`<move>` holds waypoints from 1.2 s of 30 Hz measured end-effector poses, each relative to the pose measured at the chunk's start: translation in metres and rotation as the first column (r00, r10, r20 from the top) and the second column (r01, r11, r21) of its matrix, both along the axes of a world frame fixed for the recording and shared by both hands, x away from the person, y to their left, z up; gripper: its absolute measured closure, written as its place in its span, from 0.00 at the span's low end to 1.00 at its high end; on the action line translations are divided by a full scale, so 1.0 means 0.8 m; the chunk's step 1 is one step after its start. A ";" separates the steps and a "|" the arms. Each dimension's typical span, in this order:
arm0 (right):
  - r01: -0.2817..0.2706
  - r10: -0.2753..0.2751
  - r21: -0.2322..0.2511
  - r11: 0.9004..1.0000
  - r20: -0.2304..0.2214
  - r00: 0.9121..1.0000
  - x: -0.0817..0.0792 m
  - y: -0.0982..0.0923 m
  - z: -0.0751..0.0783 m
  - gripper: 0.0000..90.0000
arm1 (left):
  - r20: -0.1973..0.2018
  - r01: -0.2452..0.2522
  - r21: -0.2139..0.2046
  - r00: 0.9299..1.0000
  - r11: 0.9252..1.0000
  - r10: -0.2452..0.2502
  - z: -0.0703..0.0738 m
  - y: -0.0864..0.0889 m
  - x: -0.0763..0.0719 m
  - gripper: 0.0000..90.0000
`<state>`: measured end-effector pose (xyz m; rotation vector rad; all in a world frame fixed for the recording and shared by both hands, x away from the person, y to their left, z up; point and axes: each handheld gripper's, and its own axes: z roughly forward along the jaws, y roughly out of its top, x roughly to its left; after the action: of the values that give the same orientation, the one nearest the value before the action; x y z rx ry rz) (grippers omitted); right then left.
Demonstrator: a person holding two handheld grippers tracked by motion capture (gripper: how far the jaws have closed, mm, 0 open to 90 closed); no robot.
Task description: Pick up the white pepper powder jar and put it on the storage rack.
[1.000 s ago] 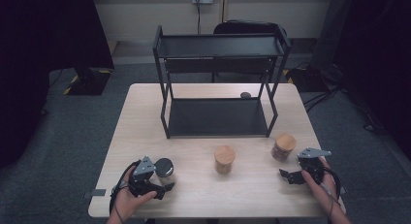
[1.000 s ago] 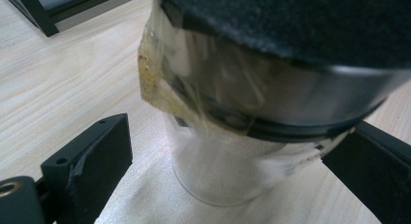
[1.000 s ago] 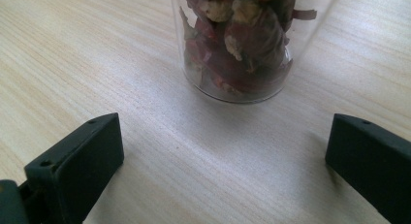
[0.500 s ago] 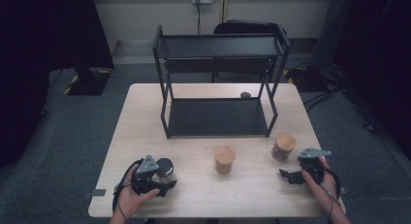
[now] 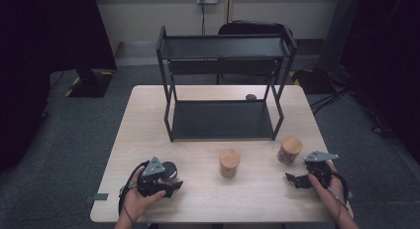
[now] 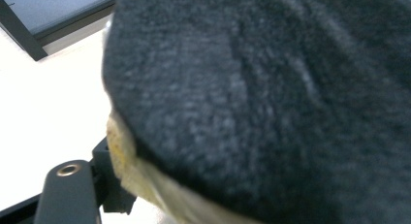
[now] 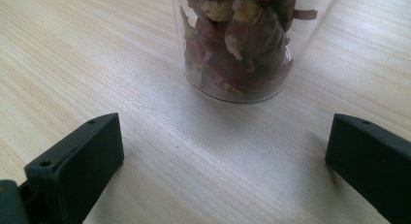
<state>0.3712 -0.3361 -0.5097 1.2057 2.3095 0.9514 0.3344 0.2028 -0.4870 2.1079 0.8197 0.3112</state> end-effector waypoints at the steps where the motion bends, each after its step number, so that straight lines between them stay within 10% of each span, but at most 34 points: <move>1: 0.000 0.000 0.000 1.000 0.000 1.000 0.000 0.000 0.000 0.00 | 0.000 0.000 0.003 1.000 1.000 0.000 0.000 0.000 0.000 0.28; 36: -0.003 0.003 0.000 1.000 0.000 1.000 0.000 0.000 0.000 0.00 | -0.005 0.012 0.010 1.000 1.000 -0.012 0.008 -0.013 0.006 0.34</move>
<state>0.3712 -0.3363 -0.5097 1.2030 2.3114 0.9524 0.3392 0.1925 -0.4804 2.1226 0.8099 0.3046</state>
